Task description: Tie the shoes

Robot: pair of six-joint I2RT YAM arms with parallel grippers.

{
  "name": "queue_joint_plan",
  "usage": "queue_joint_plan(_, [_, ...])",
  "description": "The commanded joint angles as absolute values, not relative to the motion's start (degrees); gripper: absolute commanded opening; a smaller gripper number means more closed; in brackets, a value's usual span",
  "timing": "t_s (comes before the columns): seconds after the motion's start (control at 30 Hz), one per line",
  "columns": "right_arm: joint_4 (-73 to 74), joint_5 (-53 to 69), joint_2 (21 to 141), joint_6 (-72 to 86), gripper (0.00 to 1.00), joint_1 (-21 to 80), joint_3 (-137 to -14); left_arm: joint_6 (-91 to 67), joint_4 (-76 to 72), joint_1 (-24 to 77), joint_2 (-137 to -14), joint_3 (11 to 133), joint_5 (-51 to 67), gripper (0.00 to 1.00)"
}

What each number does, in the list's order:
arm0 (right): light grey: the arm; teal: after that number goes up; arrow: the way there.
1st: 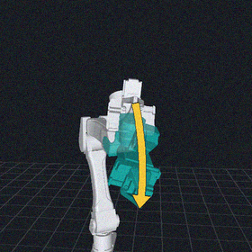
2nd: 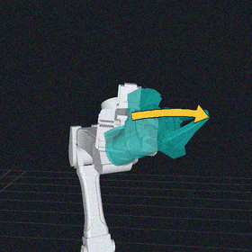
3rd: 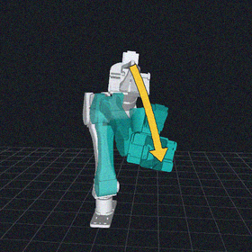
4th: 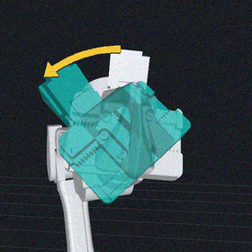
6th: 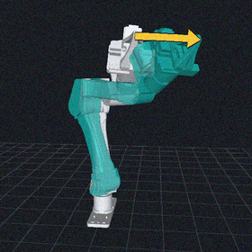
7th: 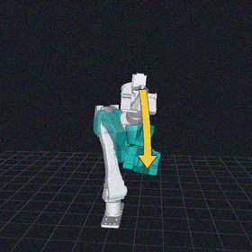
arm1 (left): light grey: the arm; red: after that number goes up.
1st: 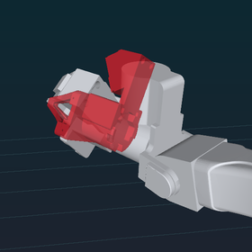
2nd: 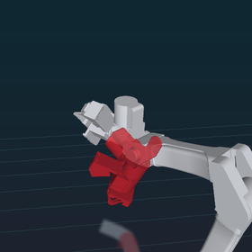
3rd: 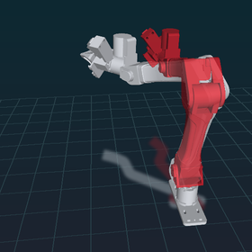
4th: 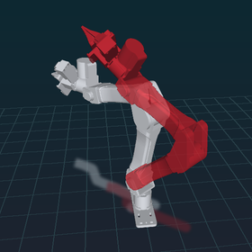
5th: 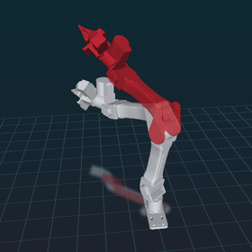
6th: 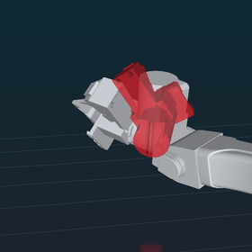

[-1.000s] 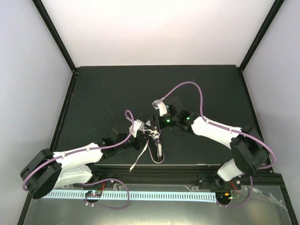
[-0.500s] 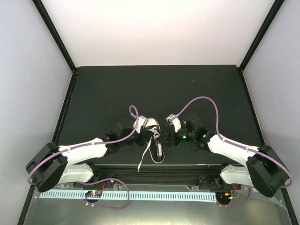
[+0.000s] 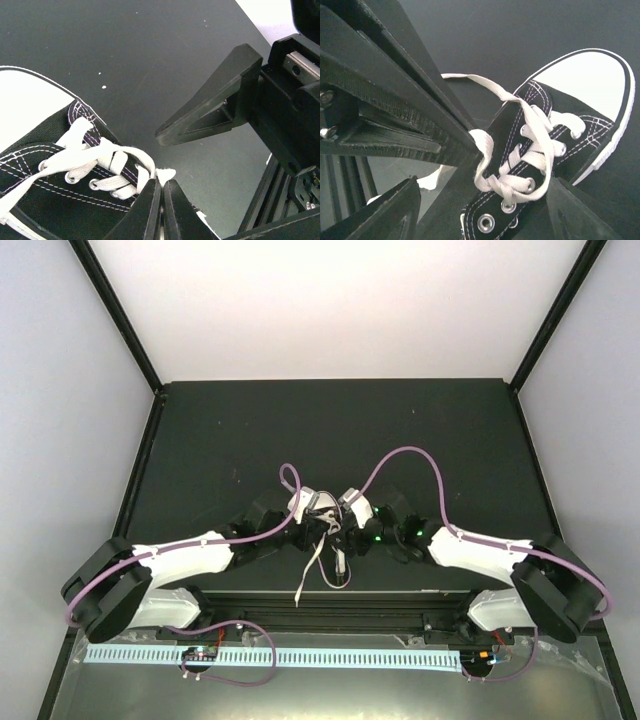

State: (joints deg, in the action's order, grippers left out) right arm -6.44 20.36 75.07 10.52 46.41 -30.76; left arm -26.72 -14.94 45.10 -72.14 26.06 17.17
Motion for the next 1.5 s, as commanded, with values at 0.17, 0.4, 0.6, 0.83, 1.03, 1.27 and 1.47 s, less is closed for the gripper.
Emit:
queue_joint_plan(0.17, [-8.3,14.1,79.2,7.8,0.63,50.6,-35.2,-27.2,-15.9,45.3,-72.6,28.2,18.2,0.02])
queue_joint_plan(0.4, [-8.8,12.5,82.2,8.4,0.6,53.2,-37.1,-27.1,-15.8,45.3,-72.8,28.2,18.3,0.02])
queue_joint_plan(0.6, [-10.1,5.7,82.5,13.0,0.38,54.0,-36.9,-27.1,-15.8,45.3,-72.9,28.2,18.3,0.02])
queue_joint_plan(0.83, [-9.7,2.2,82.2,14.8,0.14,54.1,-37.1,-26.9,-15.6,45.3,-73.0,28.2,18.1,0.02])
queue_joint_plan(1.03, [-9.2,1.8,82.1,15.1,0.02,54.2,-36.6,-26.0,-13.2,45.3,-72.6,28.8,17.0,0.07])
queue_joint_plan(1.27, [-9.9,1.9,81.8,16.2,0.02,54.1,-35.5,-25.1,2.4,43.0,-69.1,30.4,3.7,0.46])
queue_joint_plan(1.47, [-10.6,2.4,81.9,16.5,0.02,54.1,-35.2,-31.3,16.8,38.8,-71.8,31.7,-6.2,0.54])
